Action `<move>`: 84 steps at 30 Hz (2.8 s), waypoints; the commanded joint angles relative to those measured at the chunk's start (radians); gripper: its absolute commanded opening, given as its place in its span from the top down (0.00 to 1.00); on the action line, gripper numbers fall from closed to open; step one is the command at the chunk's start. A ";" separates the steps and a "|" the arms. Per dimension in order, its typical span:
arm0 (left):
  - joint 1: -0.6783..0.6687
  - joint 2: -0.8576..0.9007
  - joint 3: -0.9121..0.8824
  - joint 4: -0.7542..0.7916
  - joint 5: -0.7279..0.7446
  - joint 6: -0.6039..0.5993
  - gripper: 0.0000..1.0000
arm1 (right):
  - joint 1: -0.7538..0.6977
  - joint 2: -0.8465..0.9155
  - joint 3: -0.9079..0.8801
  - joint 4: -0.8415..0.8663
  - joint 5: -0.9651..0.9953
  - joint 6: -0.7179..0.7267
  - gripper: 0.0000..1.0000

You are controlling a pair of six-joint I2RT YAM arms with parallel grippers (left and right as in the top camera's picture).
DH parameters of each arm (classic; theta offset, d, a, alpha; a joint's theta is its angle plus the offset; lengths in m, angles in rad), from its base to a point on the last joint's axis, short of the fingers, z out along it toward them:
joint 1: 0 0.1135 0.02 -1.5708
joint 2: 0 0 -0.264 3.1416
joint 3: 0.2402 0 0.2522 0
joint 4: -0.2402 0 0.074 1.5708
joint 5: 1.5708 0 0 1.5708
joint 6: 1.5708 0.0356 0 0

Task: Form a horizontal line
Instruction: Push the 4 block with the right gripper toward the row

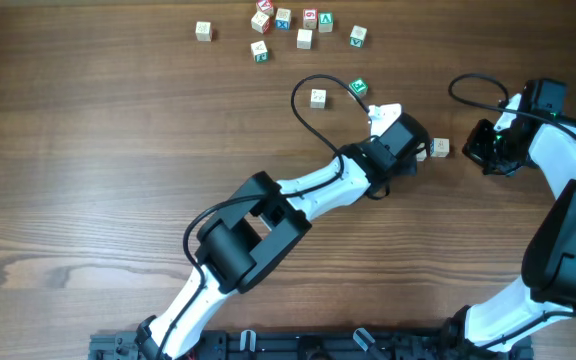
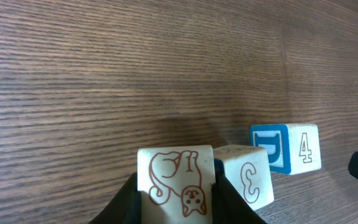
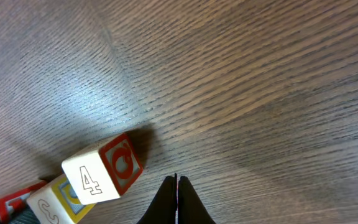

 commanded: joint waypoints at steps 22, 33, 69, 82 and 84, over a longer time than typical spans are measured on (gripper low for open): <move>-0.010 0.076 -0.016 0.066 -0.010 -0.051 0.80 | 0.010 0.084 0.003 0.084 -0.130 0.008 0.96; -0.010 0.076 -0.016 0.032 -0.010 -0.055 0.80 | 0.010 0.084 0.003 0.049 -0.129 0.007 0.96; -0.057 0.076 -0.016 -0.016 -0.006 -0.050 0.69 | 0.010 0.084 0.003 0.053 -0.181 0.007 0.96; -0.053 0.075 -0.016 -0.024 -0.013 -0.050 0.50 | 0.010 0.084 0.003 0.056 -0.181 0.007 0.95; -0.053 0.075 -0.016 -0.034 -0.014 -0.050 0.50 | 0.010 0.084 0.003 0.056 -0.181 0.007 0.96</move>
